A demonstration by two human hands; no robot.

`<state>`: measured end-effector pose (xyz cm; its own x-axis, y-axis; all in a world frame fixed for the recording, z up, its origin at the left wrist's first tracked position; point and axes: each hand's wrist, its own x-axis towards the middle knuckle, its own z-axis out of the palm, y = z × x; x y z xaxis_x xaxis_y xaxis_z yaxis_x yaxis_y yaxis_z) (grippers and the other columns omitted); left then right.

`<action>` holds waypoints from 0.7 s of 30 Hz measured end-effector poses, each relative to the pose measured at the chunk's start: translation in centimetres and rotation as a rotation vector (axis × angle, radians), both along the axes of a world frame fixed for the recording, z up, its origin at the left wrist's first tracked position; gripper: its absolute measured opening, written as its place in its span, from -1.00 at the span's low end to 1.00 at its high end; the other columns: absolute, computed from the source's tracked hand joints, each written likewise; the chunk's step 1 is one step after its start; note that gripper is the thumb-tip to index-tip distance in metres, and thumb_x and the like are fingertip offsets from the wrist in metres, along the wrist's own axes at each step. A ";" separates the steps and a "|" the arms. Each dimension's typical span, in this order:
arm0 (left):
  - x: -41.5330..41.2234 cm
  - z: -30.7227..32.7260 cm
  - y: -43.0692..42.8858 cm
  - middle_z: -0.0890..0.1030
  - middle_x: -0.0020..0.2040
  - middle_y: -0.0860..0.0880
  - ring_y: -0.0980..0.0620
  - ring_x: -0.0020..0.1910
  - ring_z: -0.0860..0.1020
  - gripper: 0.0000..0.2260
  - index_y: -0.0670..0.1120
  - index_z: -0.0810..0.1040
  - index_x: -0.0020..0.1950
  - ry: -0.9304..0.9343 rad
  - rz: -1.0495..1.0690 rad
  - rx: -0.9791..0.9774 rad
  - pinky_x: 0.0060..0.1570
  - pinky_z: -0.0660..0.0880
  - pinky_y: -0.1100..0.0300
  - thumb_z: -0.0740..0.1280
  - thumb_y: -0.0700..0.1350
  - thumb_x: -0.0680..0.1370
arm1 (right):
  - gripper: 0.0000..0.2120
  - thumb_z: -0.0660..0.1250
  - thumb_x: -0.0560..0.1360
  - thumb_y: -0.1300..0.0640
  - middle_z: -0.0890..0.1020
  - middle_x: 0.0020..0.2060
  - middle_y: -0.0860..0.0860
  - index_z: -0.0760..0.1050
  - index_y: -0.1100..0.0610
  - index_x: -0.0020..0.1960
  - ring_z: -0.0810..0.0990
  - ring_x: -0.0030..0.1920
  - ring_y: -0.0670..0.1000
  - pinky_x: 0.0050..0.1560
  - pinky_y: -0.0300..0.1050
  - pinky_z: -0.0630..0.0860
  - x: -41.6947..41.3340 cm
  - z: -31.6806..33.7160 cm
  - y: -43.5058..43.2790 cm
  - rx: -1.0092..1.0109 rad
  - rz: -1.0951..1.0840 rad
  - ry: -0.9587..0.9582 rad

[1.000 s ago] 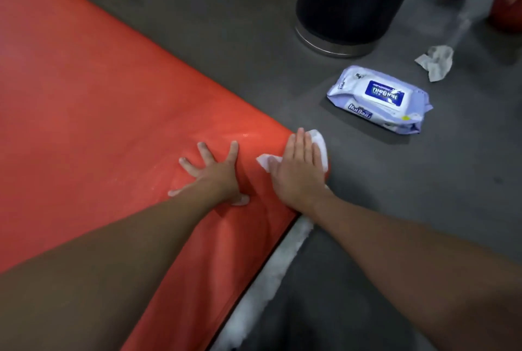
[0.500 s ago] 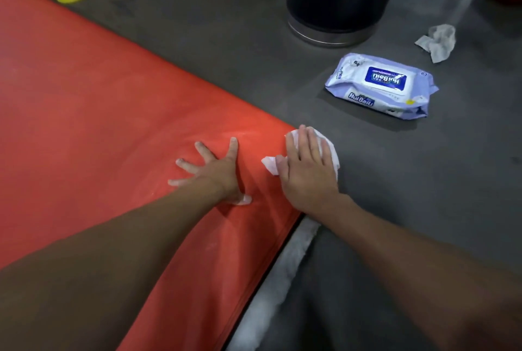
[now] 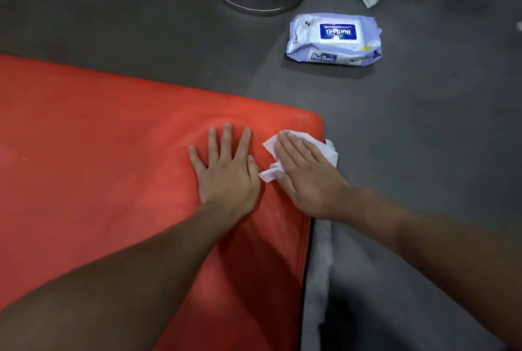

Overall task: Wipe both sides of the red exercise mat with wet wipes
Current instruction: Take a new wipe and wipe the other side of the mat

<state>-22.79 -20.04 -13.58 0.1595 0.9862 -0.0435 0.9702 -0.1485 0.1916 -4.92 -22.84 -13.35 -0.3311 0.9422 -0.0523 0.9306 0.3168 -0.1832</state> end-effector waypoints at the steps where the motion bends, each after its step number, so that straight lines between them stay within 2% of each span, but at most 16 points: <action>1: -0.1 -0.1 0.2 0.04 0.62 0.01 -0.08 0.59 -0.04 -0.45 0.16 0.08 0.59 0.006 -0.008 -0.015 0.46 -0.12 -0.33 -0.06 0.09 0.57 | -0.28 -0.25 0.63 -0.19 0.17 0.56 0.19 0.18 0.27 0.55 0.10 0.58 0.11 0.56 0.02 -0.04 -0.2 0.4 -0.2 -0.041 -0.010 0.031; 4: -0.4 -0.2 0.6 0.01 0.62 0.03 -0.08 0.60 -0.07 -0.45 0.16 0.07 0.59 -0.009 -0.002 -0.025 0.46 -0.12 -0.33 -0.05 0.07 0.57 | -0.24 -0.36 0.54 -0.18 0.03 0.60 0.09 0.05 0.18 0.60 -0.06 0.60 0.02 0.57 -0.05 -0.16 -0.4 1.1 2.0 -0.140 -0.062 0.052; 10: -0.5 -0.5 0.4 0.05 0.62 0.02 -0.07 0.60 -0.05 -0.44 0.15 0.12 0.58 0.004 -0.002 0.012 0.47 -0.13 -0.32 -0.04 0.07 0.54 | -0.25 -0.27 0.51 -0.10 0.15 0.56 0.18 0.12 0.28 0.56 0.09 0.58 0.10 0.54 0.00 -0.05 -0.5 -0.4 6.4 0.002 -0.221 -0.004; 13: -0.1 -0.4 0.5 0.08 0.61 0.01 -0.07 0.59 -0.01 -0.43 0.15 0.16 0.57 0.028 0.015 0.027 0.47 -0.10 -0.32 -0.04 0.06 0.53 | -0.32 -0.12 0.55 -0.05 0.25 0.51 0.27 0.23 0.36 0.51 0.20 0.54 0.19 0.54 0.12 0.10 -0.1 -0.6 4.7 0.041 -0.064 -0.025; 15: -0.1 -0.4 0.4 0.08 0.61 0.02 -0.06 0.59 -0.01 -0.43 0.15 0.16 0.57 0.055 0.012 0.030 0.46 -0.09 -0.32 -0.05 0.06 0.52 | -0.35 -0.05 0.55 -0.04 0.30 0.49 0.28 0.28 0.36 0.48 0.26 0.51 0.20 0.51 0.14 0.19 1.3 -1.1 4.2 0.064 0.066 -0.063; 16: 0.0 -0.4 0.6 0.08 0.61 0.02 -0.06 0.59 -0.02 -0.43 0.15 0.15 0.57 0.052 0.010 0.023 0.46 -0.09 -0.32 -0.05 0.05 0.52 | -0.34 -0.04 0.55 -0.05 0.31 0.49 0.27 0.28 0.35 0.49 0.28 0.51 0.19 0.51 0.13 0.20 1.8 -1.1 4.8 0.075 0.064 -0.083; 20: -0.1 -0.5 0.5 0.05 0.62 0.05 -0.03 0.60 -0.05 -0.44 0.16 0.14 0.57 -0.003 0.017 0.041 0.47 -0.11 -0.31 -0.02 0.04 0.54 | -0.18 -0.27 0.47 -0.17 0.14 0.56 0.23 0.10 0.31 0.56 0.08 0.58 0.14 0.55 0.07 -0.04 0.1 -0.5 7.5 -0.013 -0.258 -0.020; 21: -0.1 -0.5 0.4 0.06 0.62 0.05 -0.03 0.59 -0.04 -0.44 0.16 0.15 0.57 -0.004 0.012 0.050 0.47 -0.10 -0.32 -0.01 0.03 0.54 | -0.16 -0.27 0.46 -0.18 0.14 0.55 0.24 0.11 0.33 0.55 0.08 0.58 0.16 0.55 0.09 -0.04 -0.4 -0.6 6.8 0.007 -0.250 -0.018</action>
<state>-22.91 -19.59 -14.08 0.1477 0.9890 0.0065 0.9712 -0.1463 0.1879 -5.36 -16.06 -13.95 -0.0865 0.9950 -0.0490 0.9833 0.0774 -0.1645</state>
